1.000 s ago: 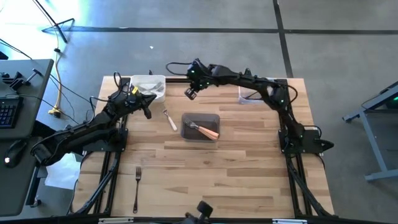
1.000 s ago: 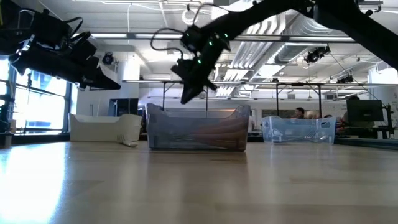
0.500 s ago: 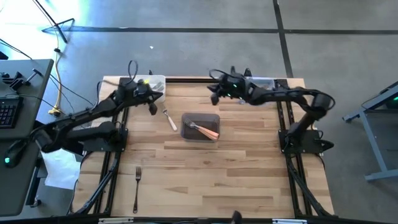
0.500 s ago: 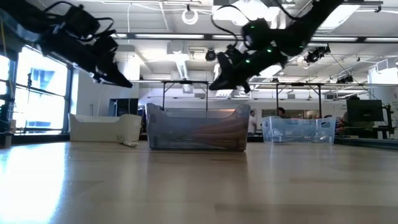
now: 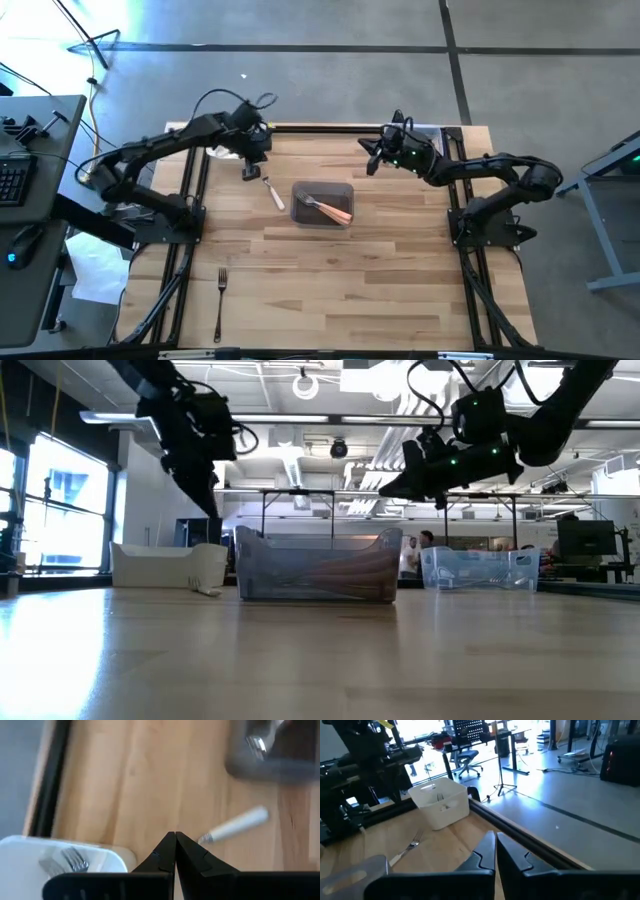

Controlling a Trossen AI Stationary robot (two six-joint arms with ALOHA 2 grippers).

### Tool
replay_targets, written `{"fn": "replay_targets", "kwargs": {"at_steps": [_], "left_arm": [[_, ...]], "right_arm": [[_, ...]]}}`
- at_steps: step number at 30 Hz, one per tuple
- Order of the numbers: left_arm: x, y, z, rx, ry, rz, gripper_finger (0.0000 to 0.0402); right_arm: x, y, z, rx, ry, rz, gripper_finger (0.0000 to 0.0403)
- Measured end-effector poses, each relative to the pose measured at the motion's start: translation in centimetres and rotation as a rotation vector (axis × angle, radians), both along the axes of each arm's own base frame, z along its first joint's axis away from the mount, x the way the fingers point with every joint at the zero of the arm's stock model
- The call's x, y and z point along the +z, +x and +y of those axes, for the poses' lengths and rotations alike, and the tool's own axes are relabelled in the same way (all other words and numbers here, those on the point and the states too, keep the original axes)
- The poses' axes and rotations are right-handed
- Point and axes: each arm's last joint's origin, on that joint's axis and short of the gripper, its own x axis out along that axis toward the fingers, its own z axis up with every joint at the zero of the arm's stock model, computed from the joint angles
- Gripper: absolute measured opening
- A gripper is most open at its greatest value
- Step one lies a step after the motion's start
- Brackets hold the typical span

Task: Sort silverware by color (type)
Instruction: Put the white fork into the white bin

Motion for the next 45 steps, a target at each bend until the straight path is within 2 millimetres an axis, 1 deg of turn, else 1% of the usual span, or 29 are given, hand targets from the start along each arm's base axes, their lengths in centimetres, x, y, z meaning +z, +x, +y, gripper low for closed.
{"fn": "replay_targets", "kwargs": {"at_steps": [3,7,9,11,13,16,21,24,26,28,30,32,34,41,45], "left_arm": [[-0.9,1.0,0.0,-0.131,-0.005,0.078,0.0000],[-2.3,2.0,-0.7,-0.248,-0.030,0.155,0.0001],[-2.9,2.5,-1.2,-0.295,-0.014,0.210,0.0001],[-3.4,3.1,-1.8,-0.346,0.025,0.261,0.0006],[-3.9,3.7,-2.4,-0.395,0.045,0.303,0.0018],[-4.5,4.4,-3.1,-0.452,0.048,0.321,0.0044],[-5.1,5.1,-4.0,-0.492,0.040,0.337,0.0105],[-5.5,5.4,-4.0,-0.483,0.031,0.345,0.0144],[-6.0,5.5,-3.8,-0.510,0.037,0.358,0.0167],[-6.5,5.7,-3.4,-0.555,0.072,0.389,0.0184],[-7.2,5.9,-3.2,-0.610,0.096,0.427,0.0192],[-7.8,6.0,-3.1,-0.645,0.104,0.456,0.0193],[-8.4,6.2,-2.9,-0.644,0.120,0.475,0.0188],[-10.0,6.2,-2.5,-0.647,0.073,0.525,0.0140],[-10.6,6.4,-2.5,-0.655,0.042,0.517,0.0122]], "right_arm": [[-0.3,-0.1,0.0,-0.002,0.015,0.006,0.0000],[-0.3,0.1,0.3,0.019,0.051,-0.009,0.0000],[-0.3,0.3,0.6,0.024,0.084,-0.026,0.0000],[-0.3,0.5,1.1,0.042,0.101,-0.033,0.0000],[-0.3,0.9,1.7,0.075,0.072,-0.016,0.0000],[-0.2,1.2,2.3,0.109,0.018,-0.003,0.0000],[0.1,1.3,2.4,0.113,-0.011,-0.024,0.0000],[0.1,1.3,2.4,0.114,-0.016,-0.028,0.0000],[0.1,1.3,2.4,0.114,-0.016,-0.028,0.0000],[0.2,1.3,2.4,0.114,-0.017,-0.029,0.0000],[0.2,1.3,2.4,0.114,-0.017,-0.029,0.0000],[0.2,1.3,2.4,0.115,-0.023,-0.026,0.0000],[0.2,1.3,2.4,0.117,-0.032,-0.022,0.0000],[0.2,1.3,2.4,0.133,-0.032,-0.023,0.0000],[0.2,1.3,2.4,0.134,-0.032,-0.023,0.0000]]}}
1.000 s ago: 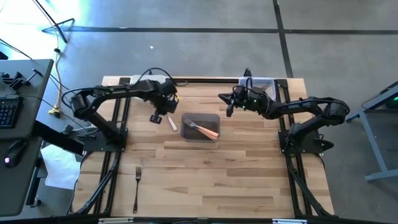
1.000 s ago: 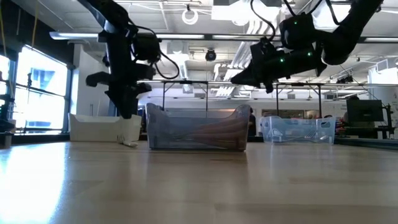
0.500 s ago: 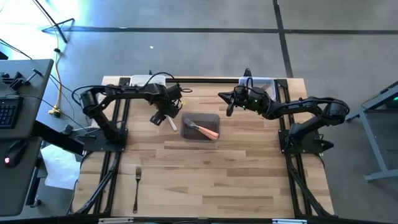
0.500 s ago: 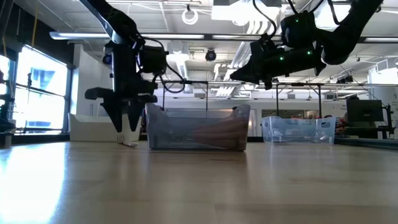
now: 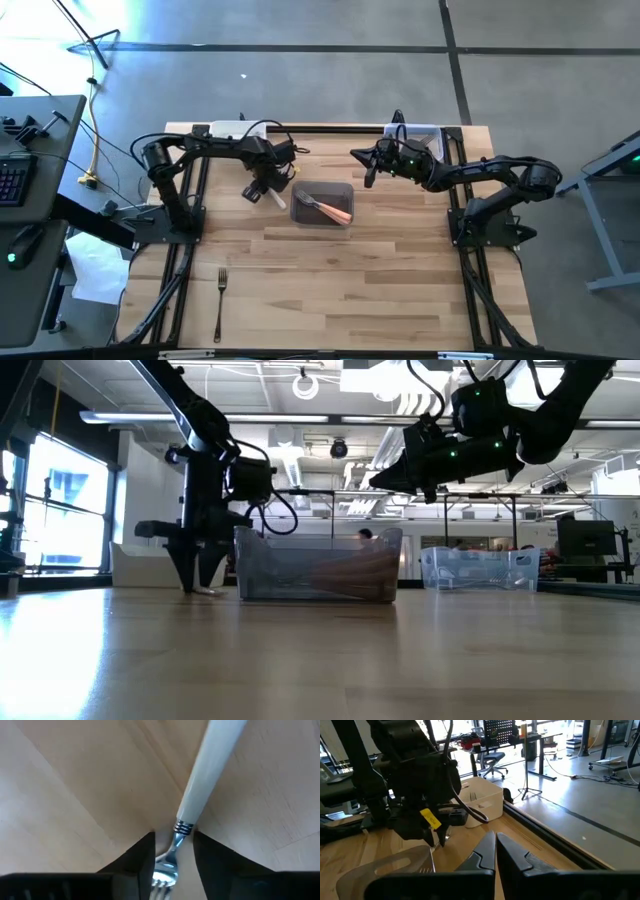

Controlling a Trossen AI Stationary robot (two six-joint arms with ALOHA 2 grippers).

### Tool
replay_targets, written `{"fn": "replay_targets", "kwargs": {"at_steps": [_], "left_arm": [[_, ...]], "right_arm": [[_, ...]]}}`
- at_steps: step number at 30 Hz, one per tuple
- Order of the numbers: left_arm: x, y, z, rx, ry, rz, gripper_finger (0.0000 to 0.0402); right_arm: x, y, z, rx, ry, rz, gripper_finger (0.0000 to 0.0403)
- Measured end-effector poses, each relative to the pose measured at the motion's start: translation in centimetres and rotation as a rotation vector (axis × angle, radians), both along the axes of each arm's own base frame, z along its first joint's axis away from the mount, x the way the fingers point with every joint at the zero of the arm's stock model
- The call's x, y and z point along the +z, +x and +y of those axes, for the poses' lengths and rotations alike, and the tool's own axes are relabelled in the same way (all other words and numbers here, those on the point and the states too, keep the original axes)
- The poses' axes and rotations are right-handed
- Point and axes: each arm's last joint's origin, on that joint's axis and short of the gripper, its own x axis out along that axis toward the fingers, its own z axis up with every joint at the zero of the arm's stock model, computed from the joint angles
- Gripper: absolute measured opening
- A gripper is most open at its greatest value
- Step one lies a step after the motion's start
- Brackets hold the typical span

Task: Sort silverware by color (type)
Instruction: Put the white fork into the white bin

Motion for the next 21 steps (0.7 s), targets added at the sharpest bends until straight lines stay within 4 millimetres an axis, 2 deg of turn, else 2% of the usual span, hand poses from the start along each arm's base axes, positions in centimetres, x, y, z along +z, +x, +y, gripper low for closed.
{"fn": "replay_targets", "kwargs": {"at_steps": [6,12,16,21], "left_arm": [[-0.1,0.0,0.0,0.010,-0.003,-0.004,0.0098],[-0.7,-0.4,-0.3,0.037,-0.025,-0.003,0.0048],[0.2,-0.6,-0.4,0.063,-0.025,-0.038,0.0011],[1.8,-1.2,-0.6,0.097,-0.031,-0.069,0.0007]], "right_arm": [[0.0,0.0,0.0,0.007,0.001,0.000,0.0000],[0.0,0.0,0.1,0.025,-0.005,0.001,0.0000],[0.0,0.0,0.1,0.025,-0.005,0.001,0.0000],[0.0,0.0,0.1,0.025,-0.005,0.002,0.0000]]}}
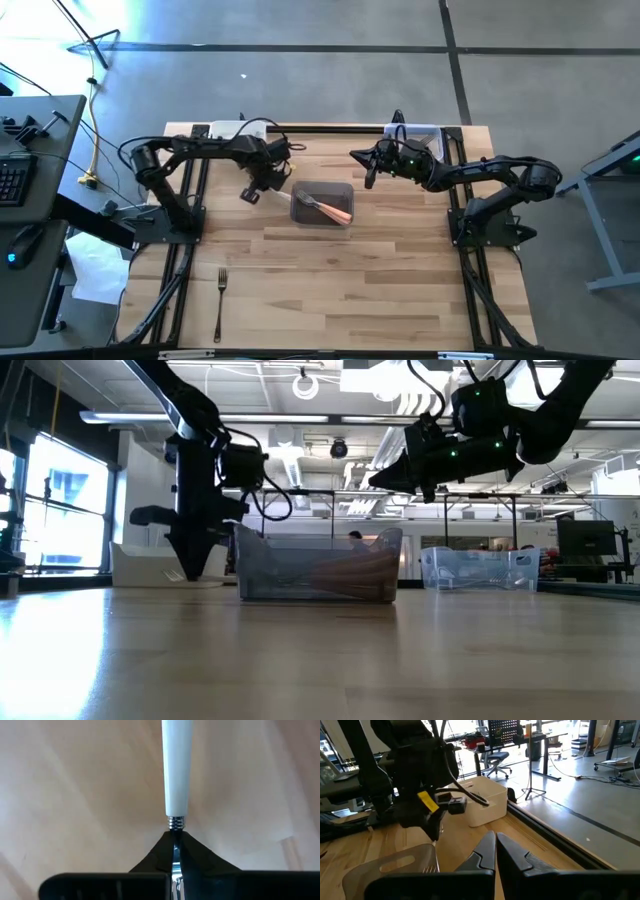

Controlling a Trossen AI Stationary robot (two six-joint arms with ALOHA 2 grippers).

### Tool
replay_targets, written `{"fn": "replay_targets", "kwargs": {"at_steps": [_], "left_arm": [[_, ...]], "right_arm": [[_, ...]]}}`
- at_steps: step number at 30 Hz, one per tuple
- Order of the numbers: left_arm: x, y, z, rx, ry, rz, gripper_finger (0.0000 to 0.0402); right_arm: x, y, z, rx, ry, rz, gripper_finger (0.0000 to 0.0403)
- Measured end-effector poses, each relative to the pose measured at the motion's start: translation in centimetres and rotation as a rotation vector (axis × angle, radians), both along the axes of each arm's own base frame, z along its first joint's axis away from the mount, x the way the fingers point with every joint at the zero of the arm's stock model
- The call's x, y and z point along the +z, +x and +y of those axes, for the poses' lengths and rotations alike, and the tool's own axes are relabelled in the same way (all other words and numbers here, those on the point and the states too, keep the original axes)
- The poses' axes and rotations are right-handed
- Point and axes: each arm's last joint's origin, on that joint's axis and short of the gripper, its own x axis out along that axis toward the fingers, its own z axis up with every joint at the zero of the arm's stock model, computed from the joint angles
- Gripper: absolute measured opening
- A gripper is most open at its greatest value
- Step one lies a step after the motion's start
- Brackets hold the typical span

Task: Sort silverware by color (type)
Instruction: Put the white fork into the white bin

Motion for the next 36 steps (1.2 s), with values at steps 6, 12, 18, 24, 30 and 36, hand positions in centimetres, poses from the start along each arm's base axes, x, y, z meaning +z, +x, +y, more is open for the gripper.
{"fn": "replay_targets", "kwargs": {"at_steps": [6,12,18,24,30,36], "left_arm": [[1.7,-0.7,-0.4,0.034,0.022,-0.012,0.0003],[4.7,-2.2,-0.8,0.098,0.093,-0.052,0.0002],[7.3,-4.6,0.0,0.206,0.196,-0.088,0.0001],[9.5,-7.1,2.0,0.350,0.302,-0.125,0.0001],[10.6,-9.1,4.8,0.440,0.372,-0.108,0.0001],[9.7,-10.3,6.7,0.492,0.383,-0.009,0.0001]], "right_arm": [[0.0,0.0,0.0,0.000,0.000,0.000,0.0000],[0.0,0.0,0.0,0.001,-0.008,0.003,0.0000],[0.0,0.0,0.0,0.001,-0.010,0.004,0.0000],[0.0,0.0,0.0,0.001,-0.009,0.004,0.0000],[0.0,0.0,0.0,0.001,-0.009,0.004,0.0000],[0.0,0.0,0.0,0.001,-0.008,0.003,0.0000]]}}
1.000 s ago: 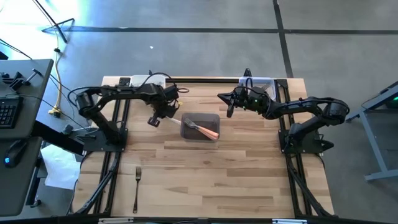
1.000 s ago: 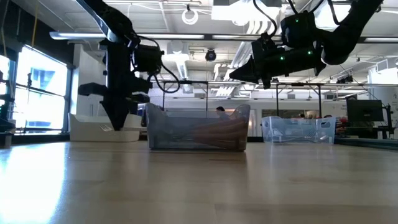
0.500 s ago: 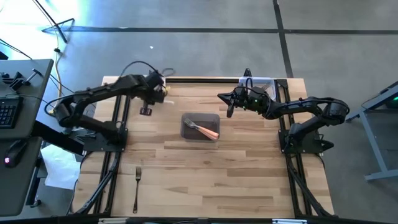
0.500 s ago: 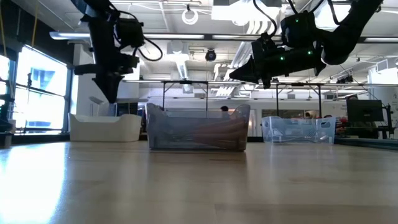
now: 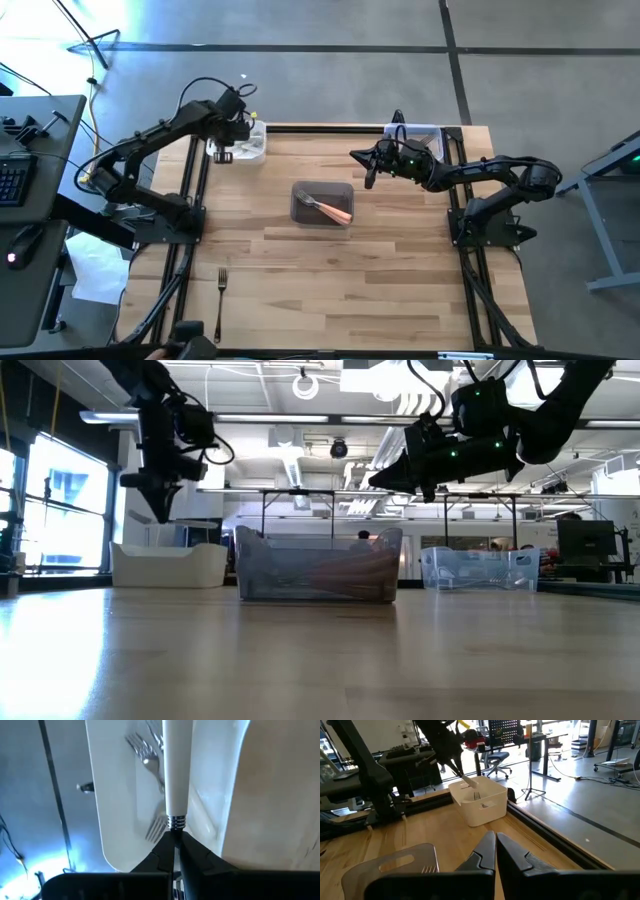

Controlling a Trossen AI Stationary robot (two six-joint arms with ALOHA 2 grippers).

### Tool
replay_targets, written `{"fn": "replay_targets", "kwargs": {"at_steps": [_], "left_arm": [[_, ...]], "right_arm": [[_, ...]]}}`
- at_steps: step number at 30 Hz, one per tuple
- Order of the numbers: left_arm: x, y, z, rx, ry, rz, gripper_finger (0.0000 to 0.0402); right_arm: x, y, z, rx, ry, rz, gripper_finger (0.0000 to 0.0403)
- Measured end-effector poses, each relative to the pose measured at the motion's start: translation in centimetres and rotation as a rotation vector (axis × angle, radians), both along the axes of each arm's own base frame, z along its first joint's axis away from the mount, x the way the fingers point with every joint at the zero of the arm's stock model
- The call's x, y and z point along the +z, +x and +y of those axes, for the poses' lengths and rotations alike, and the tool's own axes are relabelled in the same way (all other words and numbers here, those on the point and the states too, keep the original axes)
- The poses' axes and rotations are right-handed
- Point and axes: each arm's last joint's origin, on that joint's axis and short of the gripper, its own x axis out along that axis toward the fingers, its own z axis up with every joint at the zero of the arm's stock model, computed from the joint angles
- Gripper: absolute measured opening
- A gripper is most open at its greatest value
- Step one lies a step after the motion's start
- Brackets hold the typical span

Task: Sort silverware by color (type)
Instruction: Put the white fork into the white bin

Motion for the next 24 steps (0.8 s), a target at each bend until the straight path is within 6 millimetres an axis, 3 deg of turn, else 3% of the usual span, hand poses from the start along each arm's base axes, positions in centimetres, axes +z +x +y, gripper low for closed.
{"fn": "replay_targets", "kwargs": {"at_steps": [14,24], "left_arm": [[-3.6,0.8,1.9,0.143,-0.025,0.157,0.0001],[-5.5,2.2,2.9,0.151,-0.020,0.136,0.0001]], "right_arm": [[0.0,0.0,0.0,0.002,-0.001,0.000,0.0000],[0.0,0.0,0.0,0.003,-0.002,0.000,0.0000]]}}
